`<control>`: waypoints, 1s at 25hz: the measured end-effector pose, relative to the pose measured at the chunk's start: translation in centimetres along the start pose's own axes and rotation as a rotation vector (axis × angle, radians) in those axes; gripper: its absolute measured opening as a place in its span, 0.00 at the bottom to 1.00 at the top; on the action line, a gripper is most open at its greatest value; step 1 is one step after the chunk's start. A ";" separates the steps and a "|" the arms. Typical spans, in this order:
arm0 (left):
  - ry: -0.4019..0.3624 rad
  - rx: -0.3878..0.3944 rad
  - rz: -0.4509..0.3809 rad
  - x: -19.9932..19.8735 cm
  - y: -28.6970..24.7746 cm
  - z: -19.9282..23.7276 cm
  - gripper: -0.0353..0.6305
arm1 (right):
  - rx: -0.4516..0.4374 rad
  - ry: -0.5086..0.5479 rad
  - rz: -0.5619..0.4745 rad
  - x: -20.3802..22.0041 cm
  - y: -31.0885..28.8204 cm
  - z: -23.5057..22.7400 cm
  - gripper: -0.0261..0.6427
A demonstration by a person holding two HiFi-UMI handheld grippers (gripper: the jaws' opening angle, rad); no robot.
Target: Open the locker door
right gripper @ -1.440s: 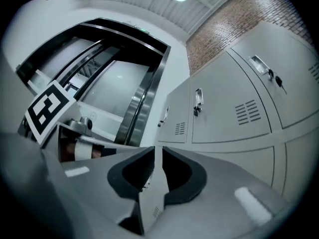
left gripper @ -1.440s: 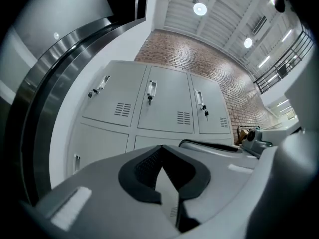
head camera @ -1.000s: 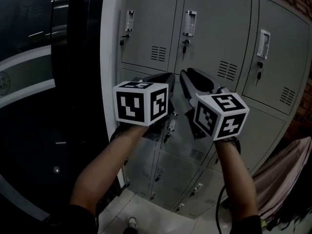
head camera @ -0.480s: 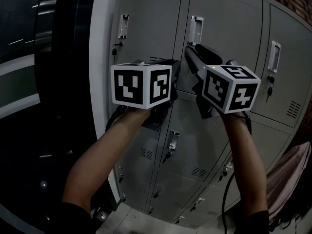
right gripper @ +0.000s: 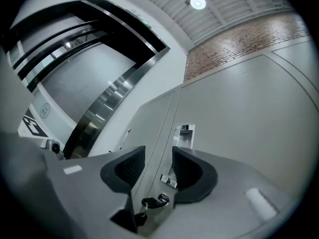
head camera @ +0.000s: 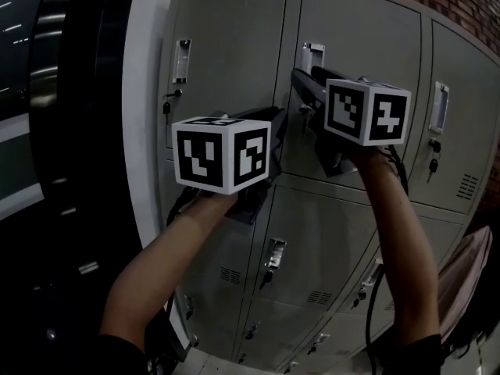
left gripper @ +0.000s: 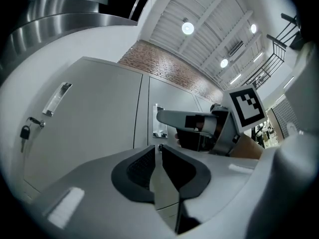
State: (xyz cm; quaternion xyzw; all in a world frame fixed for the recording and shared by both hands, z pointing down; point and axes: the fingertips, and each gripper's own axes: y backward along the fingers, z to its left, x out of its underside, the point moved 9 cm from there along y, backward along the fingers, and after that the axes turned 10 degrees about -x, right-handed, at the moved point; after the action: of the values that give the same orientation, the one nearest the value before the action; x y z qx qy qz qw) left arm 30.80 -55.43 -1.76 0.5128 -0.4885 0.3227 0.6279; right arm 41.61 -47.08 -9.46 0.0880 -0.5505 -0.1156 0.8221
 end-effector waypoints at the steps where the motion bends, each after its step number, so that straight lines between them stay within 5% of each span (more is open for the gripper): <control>1: 0.001 0.009 -0.001 0.0 -0.2 0.1 0.07 | 0.002 -0.014 0.003 0.0 -0.3 -0.2 0.26; 11: 0.018 0.081 -0.026 -0.2 -0.5 1.3 0.07 | 0.039 -0.076 0.040 -0.4 -1.7 -1.1 0.27; 25: 0.042 0.094 -0.016 0.7 -0.4 3.7 0.07 | 0.084 -0.143 -0.034 -0.9 -0.8 0.1 0.24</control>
State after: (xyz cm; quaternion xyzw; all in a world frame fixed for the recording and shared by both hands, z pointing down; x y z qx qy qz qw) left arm 30.35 -59.12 -1.27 0.5389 -0.4552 0.3509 0.6158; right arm 41.10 -47.57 -10.44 0.1233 -0.6105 -0.1122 0.7743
